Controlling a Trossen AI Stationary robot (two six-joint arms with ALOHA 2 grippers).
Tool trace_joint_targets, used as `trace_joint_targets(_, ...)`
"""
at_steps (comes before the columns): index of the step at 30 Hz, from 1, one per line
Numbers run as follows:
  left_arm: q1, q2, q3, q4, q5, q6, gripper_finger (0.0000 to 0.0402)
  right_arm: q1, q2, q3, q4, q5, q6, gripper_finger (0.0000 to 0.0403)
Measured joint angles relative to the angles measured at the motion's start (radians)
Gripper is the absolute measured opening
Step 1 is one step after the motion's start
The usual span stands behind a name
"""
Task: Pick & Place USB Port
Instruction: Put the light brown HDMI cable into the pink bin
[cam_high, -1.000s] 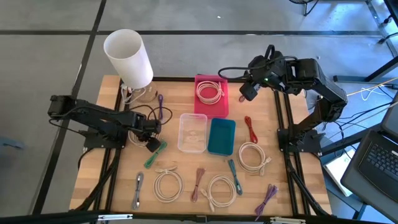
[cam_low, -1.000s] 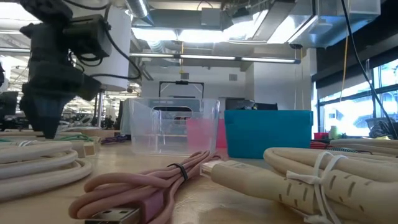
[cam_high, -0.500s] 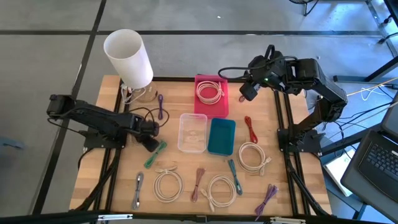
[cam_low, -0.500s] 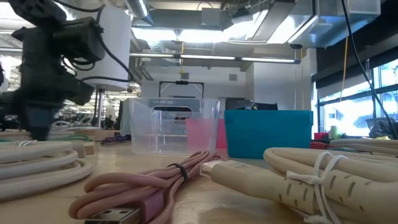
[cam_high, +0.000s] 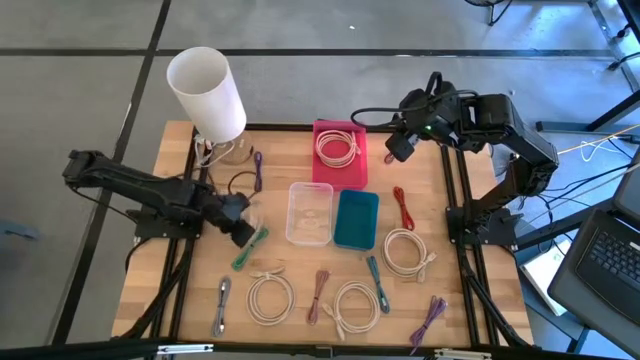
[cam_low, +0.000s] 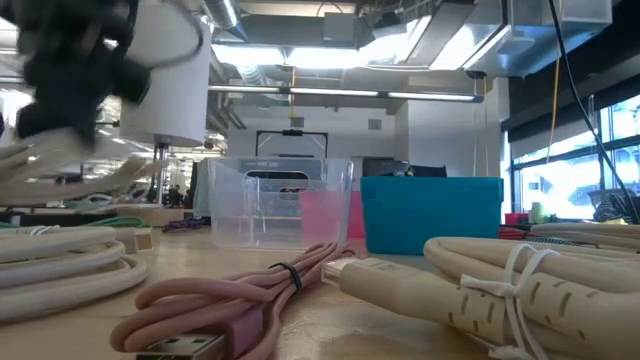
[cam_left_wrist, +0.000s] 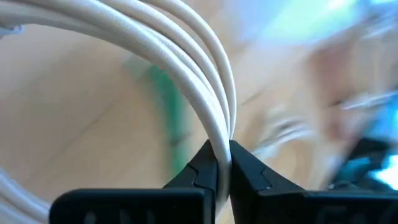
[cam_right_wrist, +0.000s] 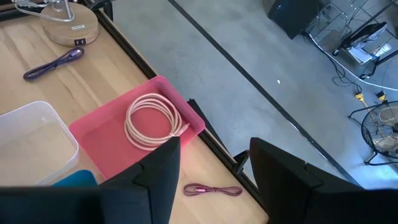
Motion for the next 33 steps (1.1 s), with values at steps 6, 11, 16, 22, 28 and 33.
trace_joint_targets(6, 0.020, -0.043, 0.020, 0.529, -0.130, 0.282, 0.0011, 0.000, 0.000, 0.000, 0.000, 0.000, 0.001, 0.0197)
trace_joint_targets(11, 0.146, 0.048, 0.026, 0.890, 0.002, 0.493, 0.0011, -0.001, 0.000, 0.000, 0.000, 0.000, 0.004, 0.0197)
trace_joint_targets(16, 0.289, 0.250, 0.164, 0.845, 0.238, 0.589, 0.0010, -0.001, 0.000, 0.000, 0.000, 0.000, 0.005, 0.0197)
trace_joint_targets(22, 0.409, 0.526, 0.509, 0.565, 0.428, 0.885, 0.0012, -0.001, 0.000, 0.000, 0.000, 0.000, 0.005, 0.0197)
trace_joint_targets(28, 0.510, 0.756, 0.845, 0.134, 0.430, 1.139, 0.0012, -0.001, 0.000, 0.000, 0.000, 0.000, 0.007, 0.0198)
trace_joint_targets(33, 0.564, 0.892, 1.037, -0.042, 0.380, 1.263, 0.0012, -0.001, 0.000, 0.000, 0.000, 0.000, 0.009, 0.0198)
